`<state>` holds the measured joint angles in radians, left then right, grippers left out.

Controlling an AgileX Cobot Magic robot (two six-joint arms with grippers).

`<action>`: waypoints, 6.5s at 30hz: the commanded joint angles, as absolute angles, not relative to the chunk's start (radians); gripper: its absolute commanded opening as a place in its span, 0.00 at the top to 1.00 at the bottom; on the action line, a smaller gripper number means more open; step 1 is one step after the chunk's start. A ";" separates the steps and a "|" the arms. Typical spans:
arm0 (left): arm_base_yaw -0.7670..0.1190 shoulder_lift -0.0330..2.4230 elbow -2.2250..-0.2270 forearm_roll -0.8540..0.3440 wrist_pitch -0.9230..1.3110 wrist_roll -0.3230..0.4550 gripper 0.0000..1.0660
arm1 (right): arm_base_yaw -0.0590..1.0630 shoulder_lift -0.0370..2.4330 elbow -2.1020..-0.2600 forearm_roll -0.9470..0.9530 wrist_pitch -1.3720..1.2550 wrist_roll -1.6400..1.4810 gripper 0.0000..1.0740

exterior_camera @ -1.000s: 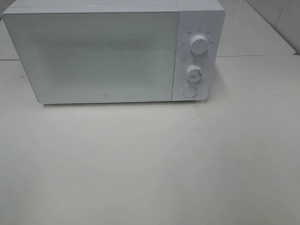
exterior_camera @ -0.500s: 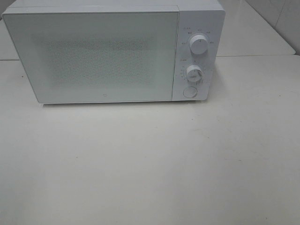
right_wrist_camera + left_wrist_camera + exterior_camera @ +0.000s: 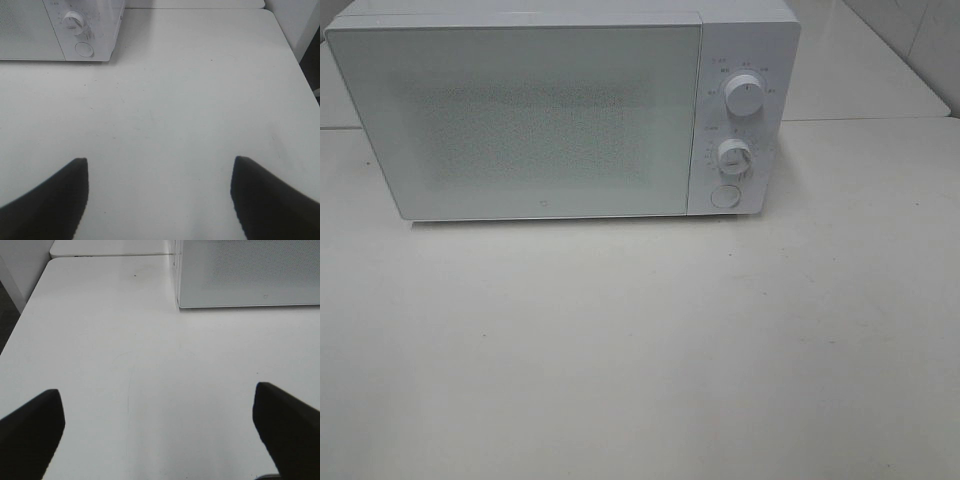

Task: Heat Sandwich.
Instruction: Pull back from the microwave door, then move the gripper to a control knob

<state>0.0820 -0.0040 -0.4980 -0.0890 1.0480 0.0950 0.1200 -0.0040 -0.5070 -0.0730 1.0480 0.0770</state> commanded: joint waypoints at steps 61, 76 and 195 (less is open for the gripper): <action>0.074 -0.030 -0.495 -0.095 1.037 0.092 0.09 | 0.116 0.926 -0.501 -0.062 0.069 0.080 0.31; 0.074 -0.030 -0.495 -0.095 1.037 0.092 0.09 | 0.118 1.136 -0.462 -0.096 -0.364 0.072 0.31; 0.074 -0.030 -0.495 -0.094 1.037 0.092 0.09 | 0.592 2.062 -0.792 0.622 -1.115 -0.254 0.48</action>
